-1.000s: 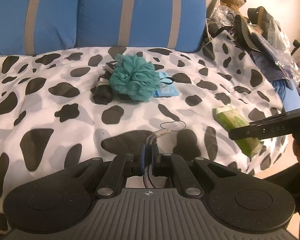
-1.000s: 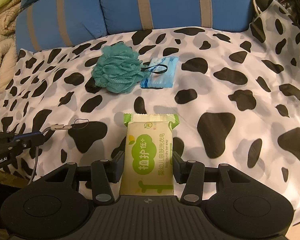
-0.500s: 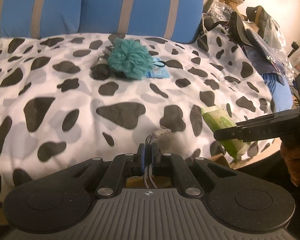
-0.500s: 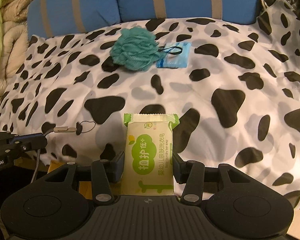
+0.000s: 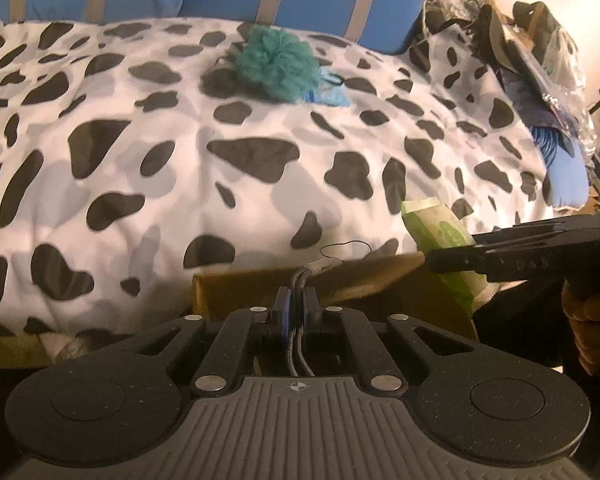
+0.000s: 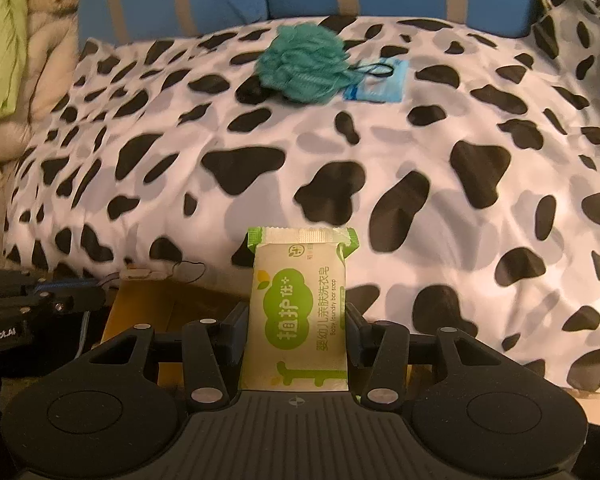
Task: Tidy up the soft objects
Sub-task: 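Carry the wipes pack and cord into the box and open both tools, then move both tools back toward the teal bath puff and blue packet, then lower the right tool onto the teal bath puff and grasp it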
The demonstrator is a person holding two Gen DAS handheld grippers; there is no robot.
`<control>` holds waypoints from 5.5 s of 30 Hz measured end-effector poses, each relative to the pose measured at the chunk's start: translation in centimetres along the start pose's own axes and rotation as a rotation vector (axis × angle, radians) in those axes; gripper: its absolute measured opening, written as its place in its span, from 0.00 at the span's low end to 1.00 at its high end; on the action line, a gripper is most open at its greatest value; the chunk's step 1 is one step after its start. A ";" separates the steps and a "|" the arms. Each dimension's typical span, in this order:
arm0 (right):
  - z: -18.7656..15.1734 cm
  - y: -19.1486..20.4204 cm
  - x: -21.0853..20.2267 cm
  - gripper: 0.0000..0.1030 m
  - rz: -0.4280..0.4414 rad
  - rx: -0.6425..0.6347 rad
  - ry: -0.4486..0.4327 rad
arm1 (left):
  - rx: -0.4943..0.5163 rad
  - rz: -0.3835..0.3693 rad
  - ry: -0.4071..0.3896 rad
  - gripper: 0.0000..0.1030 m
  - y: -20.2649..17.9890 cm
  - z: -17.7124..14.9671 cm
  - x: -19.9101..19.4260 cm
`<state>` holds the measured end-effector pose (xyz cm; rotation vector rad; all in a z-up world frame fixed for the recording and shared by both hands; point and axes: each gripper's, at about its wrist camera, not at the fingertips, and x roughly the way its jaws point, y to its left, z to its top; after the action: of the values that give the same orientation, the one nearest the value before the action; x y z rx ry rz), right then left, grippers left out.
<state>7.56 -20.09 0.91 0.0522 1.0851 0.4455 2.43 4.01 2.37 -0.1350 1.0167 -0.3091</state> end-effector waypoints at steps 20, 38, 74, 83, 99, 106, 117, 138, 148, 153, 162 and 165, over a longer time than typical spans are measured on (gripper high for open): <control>-2.3 1.6 1.9 0.66 0.014 -0.028 0.200 | -0.035 0.087 0.152 0.44 0.7 -0.1 2.7; -2.1 1.9 2.3 1.00 -0.033 -0.053 0.221 | -0.018 0.147 0.197 0.46 0.7 -0.1 3.4; -1.2 0.5 1.2 1.00 -0.167 0.004 0.090 | 0.018 0.142 0.151 0.47 -0.3 0.3 3.0; -0.9 0.3 0.7 1.00 -0.181 0.009 0.060 | 0.026 0.143 0.127 0.47 -0.6 0.6 2.7; -0.5 0.2 -0.2 1.00 -0.226 -0.007 -0.014 | 0.016 0.169 0.013 0.47 -0.6 1.0 1.4; -0.1 0.2 -0.5 1.00 -0.229 -0.013 -0.042 | 0.006 0.172 -0.007 0.47 -0.7 1.3 1.5; 1.5 -0.2 -1.0 1.00 -0.190 -0.024 -0.113 | 0.020 0.171 -0.108 0.78 -1.2 2.2 0.9; 6.2 -1.5 0.6 1.00 -0.133 -0.102 -0.161 | 0.114 0.225 -0.170 0.78 -0.9 6.1 2.3; 8.9 -2.0 2.2 1.00 -0.123 -0.144 -0.155 | 0.164 0.254 -0.172 0.78 -0.3 9.1 4.3; 10.1 -1.4 3.0 1.00 -0.168 -0.193 -0.196 | 0.198 0.306 -0.164 0.78 -0.1 10.4 5.3; 13.1 -2.3 4.6 1.00 0.009 -0.148 -0.215 | 0.281 0.409 -0.147 0.78 0.3 11.7 7.0; 14.5 -2.1 5.2 1.00 -0.003 -0.171 -0.230 | 0.284 0.419 -0.154 0.78 0.5 12.1 7.1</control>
<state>22.77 -17.55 2.82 -0.0483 0.8182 0.5145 16.30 1.87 2.76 0.3046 0.8153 -0.0564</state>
